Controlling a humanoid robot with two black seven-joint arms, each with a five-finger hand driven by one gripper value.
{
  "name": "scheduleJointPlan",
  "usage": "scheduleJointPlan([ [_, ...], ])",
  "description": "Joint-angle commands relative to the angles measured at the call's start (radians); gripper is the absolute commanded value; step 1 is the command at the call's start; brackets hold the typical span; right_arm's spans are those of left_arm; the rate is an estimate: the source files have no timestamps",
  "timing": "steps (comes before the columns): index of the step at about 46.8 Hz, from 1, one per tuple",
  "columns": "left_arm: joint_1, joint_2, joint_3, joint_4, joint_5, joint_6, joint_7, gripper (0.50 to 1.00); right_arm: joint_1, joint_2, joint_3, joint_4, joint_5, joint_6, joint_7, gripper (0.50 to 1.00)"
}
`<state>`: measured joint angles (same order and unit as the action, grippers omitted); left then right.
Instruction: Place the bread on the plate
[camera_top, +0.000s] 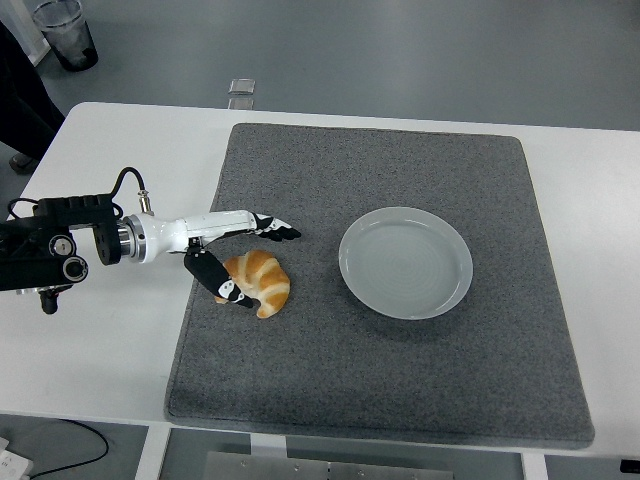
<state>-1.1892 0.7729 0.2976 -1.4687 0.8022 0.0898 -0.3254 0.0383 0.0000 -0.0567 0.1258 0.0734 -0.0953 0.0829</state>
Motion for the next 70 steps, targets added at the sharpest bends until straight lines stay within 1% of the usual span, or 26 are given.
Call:
scheduleJointPlan([
  [1, 0.008, -0.009, 0.0, 0.016, 0.002, 0.001, 0.0, 1.0, 0.0, 0.0, 0.0, 0.0, 0.0, 0.0, 0.0, 0.952],
  [23, 0.008, -0.032, 0.014, 0.034, 0.022, 0.004, -0.001, 0.996, 0.0, 0.0, 0.0, 0.0, 0.0, 0.0, 0.0, 0.952],
  [32, 0.008, -0.05, 0.025, 0.048, 0.025, 0.005, -0.001, 0.979, 0.0, 0.0, 0.0, 0.0, -0.001, -0.001, 0.0, 0.952],
  [35, 0.008, -0.052, 0.025, 0.048, 0.034, 0.005, -0.001, 0.966, 0.0, 0.0, 0.0, 0.0, 0.0, -0.001, 0.0, 0.952],
  [38, 0.008, -0.052, 0.025, 0.051, 0.06, 0.007, -0.003, 0.932, 0.0, 0.0, 0.0, 0.0, 0.0, 0.0, 0.0, 0.952],
  [43, 0.008, -0.053, 0.026, 0.057, 0.086, 0.025, -0.003, 0.866, 0.0, 0.0, 0.0, 0.0, 0.0, 0.0, 0.0, 0.952],
  [46, 0.008, -0.053, 0.026, 0.062, 0.094, 0.031, -0.004, 0.84, 0.0, 0.0, 0.0, 0.0, 0.0, 0.0, 0.0, 0.952],
  [48, 0.007, -0.053, 0.028, 0.064, 0.097, 0.034, -0.007, 0.804, 0.0, 0.0, 0.0, 0.0, 0.0, 0.0, 0.0, 0.952],
  [50, 0.007, -0.053, 0.028, 0.064, 0.098, 0.034, -0.009, 0.742, 0.0, 0.0, 0.0, 0.0, 0.0, 0.0, 0.0, 0.952],
  [57, 0.0, -0.053, 0.028, 0.065, 0.101, 0.044, -0.011, 0.502, 0.0, 0.0, 0.0, 0.0, -0.001, 0.0, 0.0, 0.952],
  [60, -0.001, -0.055, 0.028, 0.068, 0.106, 0.044, -0.011, 0.5, 0.0, 0.0, 0.0, 0.0, 0.0, 0.0, 0.0, 0.952],
  [64, 0.0, -0.075, 0.028, 0.083, 0.12, 0.053, -0.014, 0.5, 0.0, 0.0, 0.0, 0.0, 0.0, 0.0, 0.0, 0.952],
  [70, 0.0, -0.08, 0.028, 0.088, 0.12, 0.064, -0.015, 0.5, 0.0, 0.0, 0.0, 0.0, 0.0, 0.0, 0.0, 0.952],
])
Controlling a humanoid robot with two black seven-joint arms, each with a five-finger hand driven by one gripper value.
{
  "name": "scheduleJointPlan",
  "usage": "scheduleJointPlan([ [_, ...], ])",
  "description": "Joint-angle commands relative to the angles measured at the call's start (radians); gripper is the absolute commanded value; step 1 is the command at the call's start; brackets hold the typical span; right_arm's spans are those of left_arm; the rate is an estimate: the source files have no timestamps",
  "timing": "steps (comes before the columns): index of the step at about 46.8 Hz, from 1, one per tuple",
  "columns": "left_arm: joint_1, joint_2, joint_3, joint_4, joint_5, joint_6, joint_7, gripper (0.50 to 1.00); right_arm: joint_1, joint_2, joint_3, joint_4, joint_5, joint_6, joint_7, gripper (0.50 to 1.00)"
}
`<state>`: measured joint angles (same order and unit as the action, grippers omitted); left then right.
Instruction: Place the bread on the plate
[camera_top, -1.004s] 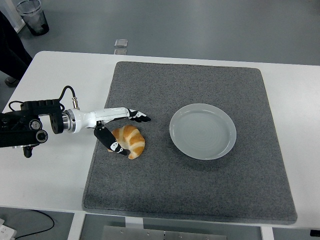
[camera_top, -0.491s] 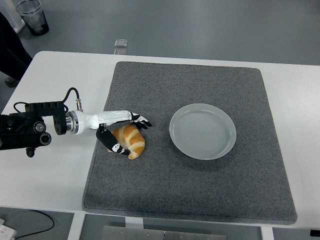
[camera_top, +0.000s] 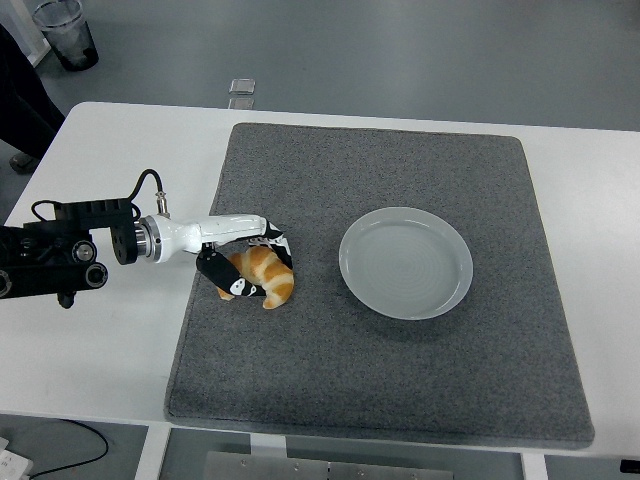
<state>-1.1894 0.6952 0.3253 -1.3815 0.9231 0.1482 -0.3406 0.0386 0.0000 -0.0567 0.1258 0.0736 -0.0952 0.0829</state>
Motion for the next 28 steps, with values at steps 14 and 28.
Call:
scheduleJointPlan([
  [14, 0.002, -0.005, -0.002, 0.01, -0.003, 0.019, -0.011, 0.5, 0.0, 0.0, 0.0, 0.0, -0.002, 0.0, 0.0, 0.952],
  [28, -0.021, -0.005, -0.011, 0.001, -0.009, 0.021, -0.014, 0.5, 0.0, 0.0, 0.0, 0.0, 0.0, 0.0, 0.0, 0.952],
])
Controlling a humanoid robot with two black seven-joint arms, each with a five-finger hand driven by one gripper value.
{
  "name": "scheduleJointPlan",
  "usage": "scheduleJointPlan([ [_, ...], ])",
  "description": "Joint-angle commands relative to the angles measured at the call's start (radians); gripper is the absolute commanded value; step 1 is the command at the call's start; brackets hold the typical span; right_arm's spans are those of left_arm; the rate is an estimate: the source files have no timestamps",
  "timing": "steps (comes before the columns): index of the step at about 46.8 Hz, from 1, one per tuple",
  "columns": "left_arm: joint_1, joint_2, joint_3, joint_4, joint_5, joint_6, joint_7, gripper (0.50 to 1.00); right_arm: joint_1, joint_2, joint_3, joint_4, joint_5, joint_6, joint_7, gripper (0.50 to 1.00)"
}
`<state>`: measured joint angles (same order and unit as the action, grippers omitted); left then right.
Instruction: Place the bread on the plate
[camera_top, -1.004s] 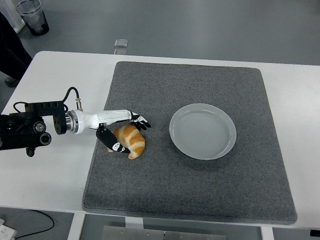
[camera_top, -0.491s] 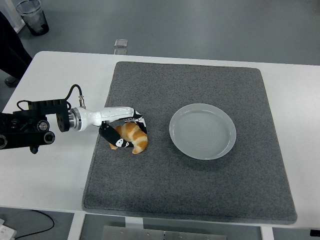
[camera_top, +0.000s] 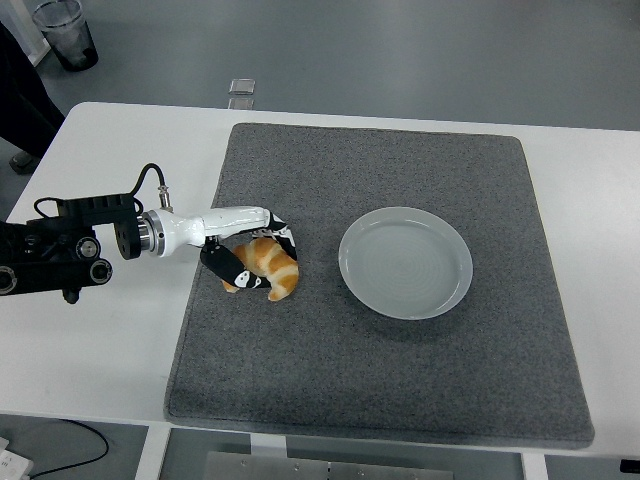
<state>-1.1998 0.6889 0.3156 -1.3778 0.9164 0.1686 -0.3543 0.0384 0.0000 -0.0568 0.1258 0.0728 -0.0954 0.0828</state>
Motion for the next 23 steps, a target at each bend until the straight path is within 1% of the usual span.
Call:
scheduleJointPlan([
  [1, -0.015, 0.001, -0.001, -0.003, -0.004, 0.0, 0.0, 0.5, 0.0, 0.0, 0.0, 0.0, 0.001, -0.001, 0.0, 0.952],
  [11, -0.099, 0.007, -0.004, -0.015, -0.017, -0.003, -0.002, 0.5, 0.0, 0.0, 0.0, 0.0, 0.001, -0.001, 0.0, 0.952],
  [23, -0.256, 0.015, -0.004, -0.033, -0.083, -0.015, -0.002, 0.5, 0.0, 0.0, 0.0, 0.0, 0.001, 0.0, 0.0, 0.952],
])
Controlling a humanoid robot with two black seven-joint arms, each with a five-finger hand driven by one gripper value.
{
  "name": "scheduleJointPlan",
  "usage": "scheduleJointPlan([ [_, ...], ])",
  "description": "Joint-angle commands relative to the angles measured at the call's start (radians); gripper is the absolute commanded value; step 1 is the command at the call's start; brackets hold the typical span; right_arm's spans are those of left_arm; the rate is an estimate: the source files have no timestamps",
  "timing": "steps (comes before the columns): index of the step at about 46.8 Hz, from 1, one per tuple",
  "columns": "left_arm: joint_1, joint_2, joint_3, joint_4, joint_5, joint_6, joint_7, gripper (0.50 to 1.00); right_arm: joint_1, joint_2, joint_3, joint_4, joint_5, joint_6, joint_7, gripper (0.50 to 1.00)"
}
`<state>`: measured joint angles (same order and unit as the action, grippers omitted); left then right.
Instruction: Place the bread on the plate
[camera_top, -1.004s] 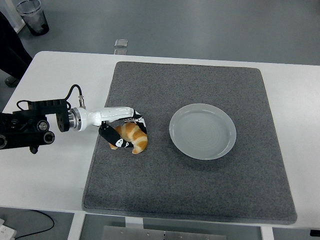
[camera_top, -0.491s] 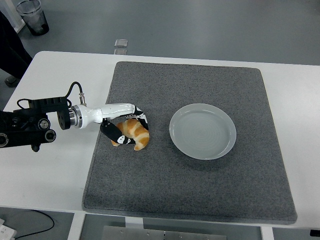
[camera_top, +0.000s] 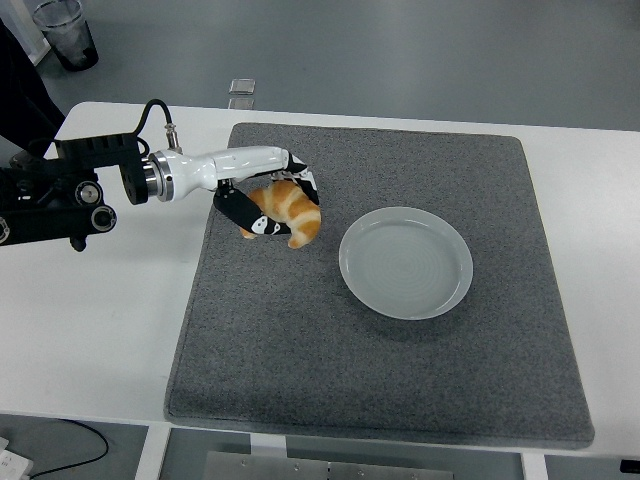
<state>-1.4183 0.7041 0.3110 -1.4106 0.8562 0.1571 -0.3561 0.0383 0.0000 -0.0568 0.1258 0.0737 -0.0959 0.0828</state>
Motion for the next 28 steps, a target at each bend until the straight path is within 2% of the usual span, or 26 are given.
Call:
scheduleJointPlan([
  [1, -0.051, 0.0, 0.0, -0.001, -0.029, -0.005, 0.0, 0.5, 0.0, 0.0, 0.0, 0.0, 0.0, 0.001, 0.0, 0.952],
  [7, -0.146, 0.0, 0.0, -0.001, -0.072, -0.013, 0.0, 0.5, 0.0, 0.0, 0.0, 0.0, 0.0, -0.001, 0.0, 0.952],
  [14, -0.215, -0.011, 0.0, 0.002, -0.1, -0.031, 0.002, 0.5, 0.0, 0.0, 0.0, 0.0, 0.0, 0.001, 0.0, 0.952],
  [19, -0.24, -0.023, 0.002, 0.01, -0.1, -0.033, 0.002, 0.5, 0.0, 0.0, 0.0, 0.0, 0.0, 0.001, 0.0, 0.952],
  [28, -0.251, -0.101, 0.002, 0.059, -0.1, -0.028, 0.0, 0.5, 0.0, 0.0, 0.0, 0.0, 0.0, 0.001, 0.0, 0.952],
])
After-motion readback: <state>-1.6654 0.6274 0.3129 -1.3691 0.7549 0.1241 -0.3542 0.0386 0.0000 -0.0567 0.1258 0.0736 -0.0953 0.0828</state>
